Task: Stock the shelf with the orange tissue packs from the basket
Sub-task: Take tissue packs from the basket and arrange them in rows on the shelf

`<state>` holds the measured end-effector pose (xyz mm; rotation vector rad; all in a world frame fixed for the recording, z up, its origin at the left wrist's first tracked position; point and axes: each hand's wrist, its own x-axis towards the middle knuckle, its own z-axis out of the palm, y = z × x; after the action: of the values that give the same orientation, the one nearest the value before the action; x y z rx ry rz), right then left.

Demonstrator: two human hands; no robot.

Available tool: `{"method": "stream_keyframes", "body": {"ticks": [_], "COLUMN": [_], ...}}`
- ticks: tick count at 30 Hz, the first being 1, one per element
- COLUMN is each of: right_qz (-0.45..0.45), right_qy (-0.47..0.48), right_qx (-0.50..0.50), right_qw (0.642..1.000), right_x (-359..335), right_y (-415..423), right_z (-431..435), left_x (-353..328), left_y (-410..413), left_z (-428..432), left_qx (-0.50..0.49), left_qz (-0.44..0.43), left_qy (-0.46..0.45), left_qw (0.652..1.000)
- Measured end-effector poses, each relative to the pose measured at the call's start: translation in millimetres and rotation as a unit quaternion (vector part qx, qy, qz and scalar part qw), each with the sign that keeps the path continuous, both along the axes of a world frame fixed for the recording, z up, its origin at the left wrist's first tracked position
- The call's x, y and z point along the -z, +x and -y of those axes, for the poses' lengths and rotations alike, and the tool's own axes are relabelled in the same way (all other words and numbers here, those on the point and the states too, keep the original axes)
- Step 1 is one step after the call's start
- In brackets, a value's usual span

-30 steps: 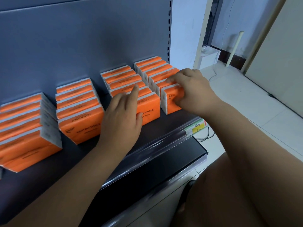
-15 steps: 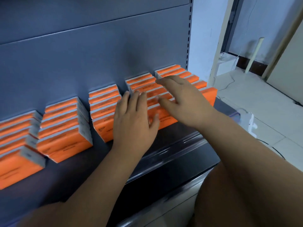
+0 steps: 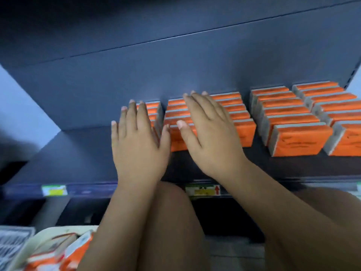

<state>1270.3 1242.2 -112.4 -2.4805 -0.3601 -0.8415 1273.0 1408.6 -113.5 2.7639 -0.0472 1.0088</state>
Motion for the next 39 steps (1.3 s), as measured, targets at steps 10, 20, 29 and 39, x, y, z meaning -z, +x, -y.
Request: {"method": "stream_keyframes", "body": {"ticks": [10, 20, 29, 39], "right_qz": [-0.062, -0.259, -0.428, -0.597], "right_qy": [-0.019, -0.255, -0.385, -0.292], "right_qx": [-0.25, -0.342, -0.315, -0.202], "right_qw": [0.966, 0.867, 0.755, 0.719], "right_x": [31, 134, 200, 243], "right_y": [-79, -107, -123, -129], "right_z": [-226, -331, -364, -398], "left_x": [69, 175, 239, 258], "left_y": [-144, -243, -259, -242], "left_z": [-186, -271, -288, -329], "left_qx": [-0.251, -0.407, -0.428, -0.424], "left_qz": [-0.04, -0.258, -0.369, -0.454], "left_qy": [-0.037, -0.09, -0.191, -0.26], "left_qw": [0.967, 0.872, 0.802, 0.739]}}
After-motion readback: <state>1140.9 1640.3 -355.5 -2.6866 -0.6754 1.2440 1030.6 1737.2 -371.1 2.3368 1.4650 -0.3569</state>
